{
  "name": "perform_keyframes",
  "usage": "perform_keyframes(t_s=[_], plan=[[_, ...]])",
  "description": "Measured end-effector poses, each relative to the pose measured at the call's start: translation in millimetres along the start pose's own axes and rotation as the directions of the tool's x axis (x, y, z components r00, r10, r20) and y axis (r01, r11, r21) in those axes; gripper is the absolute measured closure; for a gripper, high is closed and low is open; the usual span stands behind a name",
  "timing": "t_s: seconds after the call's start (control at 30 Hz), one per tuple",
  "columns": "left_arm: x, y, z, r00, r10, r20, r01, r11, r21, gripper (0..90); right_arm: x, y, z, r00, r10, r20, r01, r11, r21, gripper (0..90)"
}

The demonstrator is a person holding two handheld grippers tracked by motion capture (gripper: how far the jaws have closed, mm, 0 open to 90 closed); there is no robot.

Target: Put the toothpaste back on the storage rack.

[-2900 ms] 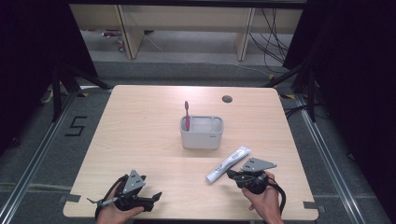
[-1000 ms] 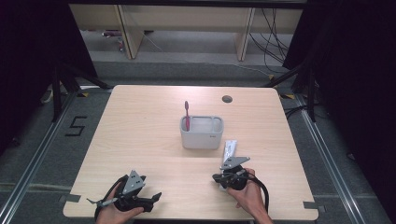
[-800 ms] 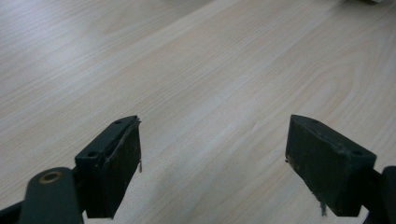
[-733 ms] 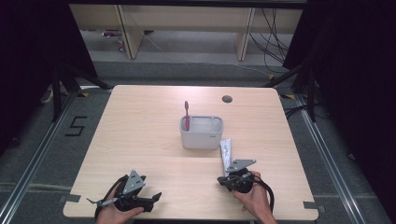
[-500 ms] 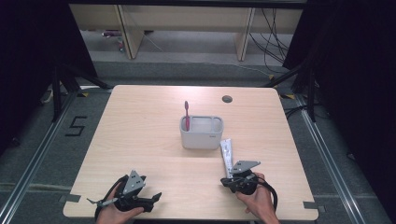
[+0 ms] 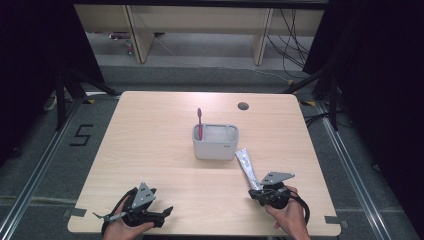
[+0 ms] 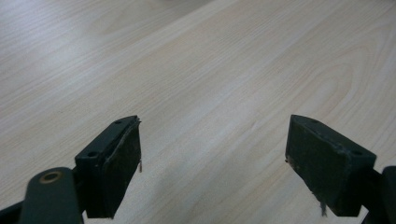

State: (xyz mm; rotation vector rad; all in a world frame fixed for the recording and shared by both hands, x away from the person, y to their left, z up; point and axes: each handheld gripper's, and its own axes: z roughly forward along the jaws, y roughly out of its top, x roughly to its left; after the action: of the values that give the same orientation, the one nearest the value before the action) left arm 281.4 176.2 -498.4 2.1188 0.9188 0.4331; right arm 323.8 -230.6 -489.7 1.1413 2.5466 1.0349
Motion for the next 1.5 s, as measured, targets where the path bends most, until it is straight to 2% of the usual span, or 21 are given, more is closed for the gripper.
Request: perform_keyframes(t_s=[0.07,0.13,0.17,0.2,0.23,0.3,0.37,0.4,0.43,0.53,0.77,0.83,0.87,0.9,1.0,1.13,1.27,1.33,1.37,1.4,1.5], plan=[[0.1,0.1,0.0,1.0,0.001,0.003,-0.001,1.0,0.001,17.8,-1.5,-0.3,-2.4,0.9999,0.016,0.002,-0.016,1.0,0.012,90.0],[-0.1,0.1,0.1,1.0,0.003,0.001,-0.003,1.0,0.0,17.8,-7.8,-1.0,-5.7,0.9999,-0.005,0.011,0.005,1.0,0.007,90.0],[0.0,0.1,0.1,1.0,0.003,0.001,-0.003,1.0,0.002,17.8,-7.7,-2.5,-6.2,0.9995,0.027,0.013,-0.027,1.0,-0.011,90.0],[0.0,0.1,0.2,1.0,0.003,0.0,-0.003,1.0,0.002,17.8,-10.9,-2.5,-7.7,0.9998,-0.007,0.016,0.007,1.0,-0.009,90.0],[0.0,0.1,0.1,1.0,0.004,0.0,-0.004,1.0,0.002,17.8,-10.3,-2.8,-8.9,0.9996,0.02,0.019,-0.02,1.0,-0.013,90.0],[0.0,0.1,0.1,1.0,0.004,0.001,-0.004,1.0,0.002,17.8,-12.9,-2.9,-10.5,0.9997,0.002,0.023,-0.002,1.0,-0.027,90.0],[0.0,0.1,0.1,1.0,0.004,0.0,-0.004,1.0,0.002,17.8,-12.2,-3.0,-13.8,0.9993,0.031,0.022,-0.031,0.999,-0.009,90.0],[0.0,0.1,0.0,1.0,0.004,0.0,-0.004,1.0,0.002,17.8,-15.2,-3.5,-13.2,0.9992,0.008,0.038,-0.007,1.0,-0.021,90.0],[0.0,0.1,0.1,1.0,0.004,0.0,-0.004,1.0,0.002,17.8,-12.8,-3.0,-16.5,0.9985,0.046,0.03,-0.046,0.999,-0.004,90.0],[-0.4,0.1,0.6,1.0,-0.002,0.001,0.002,1.0,0.001,17.8,-15.8,-1.5,-16.5,0.9992,0.017,0.035,-0.016,1.0,-0.017,89.2],[-0.6,-0.2,1.1,1.0,-0.007,-0.001,0.007,1.0,0.002,17.8,-18.9,10.8,-18.4,0.9966,0.027,0.078,-0.026,0.999,-0.02,75.5],[-0.5,-0.2,1.3,1.0,-0.007,0.0,0.007,1.0,0.003,17.8,-18.7,14.7,-18.7,0.9941,0.054,0.094,-0.054,0.999,-0.005,70.0],[-0.2,-0.1,1.3,1.0,-0.007,0.001,0.007,0.9999,0.008,17.8,-23.8,17.0,-19.7,0.9933,-0.002,0.116,0.001,1.0,0.013,68.3],[-0.1,-0.2,1.5,1.0,-0.004,0.005,0.004,0.9999,0.009,17.8,-24.4,20.6,-18.4,0.9903,0.035,0.135,-0.04,0.999,0.033,63.1],[-0.2,-0.4,2.1,1.0,-0.009,0.003,0.009,1.0,0.003,17.8,-25.9,23.5,-15.0,0.9884,0.049,0.143,-0.054,0.998,0.028,59.8],[0.6,-0.4,1.5,1.0,-0.004,0.0,0.004,1.0,0.007,17.8,-29.6,35.2,-11.1,0.9873,0.07,0.143,-0.082,0.993,0.079,52.9],[1.0,-0.4,1.5,1.0,-0.002,0.005,0.002,1.0,0.008,17.8,-31.4,42.6,-3.0,0.9872,0.033,0.156,-0.052,0.992,0.117,52.2],[0.4,-0.4,1.5,1.0,-0.004,0.002,0.004,1.0,0.008,17.8,-30.7,44.4,-0.9,0.986,0.033,0.163,-0.054,0.99,0.127,52.0],[0.3,-0.5,1.7,1.0,-0.005,0.001,0.005,1.0,0.007,17.8,-28.0,46.3,0.9,0.986,0.066,0.153,-0.089,0.985,0.146,51.5],[0.0,-0.7,2.6,0.9999,-0.013,0.007,0.013,0.9999,-0.006,17.8,-30.3,48.1,3.5,0.9878,0.032,0.152,-0.055,0.987,0.154,51.4],[0.2,-0.5,1.8,1.0,-0.009,-0.001,0.009,1.0,-0.001,17.8,-28.2,54.3,8.9,0.9847,0.048,0.167,-0.079,0.979,0.187,50.3]])
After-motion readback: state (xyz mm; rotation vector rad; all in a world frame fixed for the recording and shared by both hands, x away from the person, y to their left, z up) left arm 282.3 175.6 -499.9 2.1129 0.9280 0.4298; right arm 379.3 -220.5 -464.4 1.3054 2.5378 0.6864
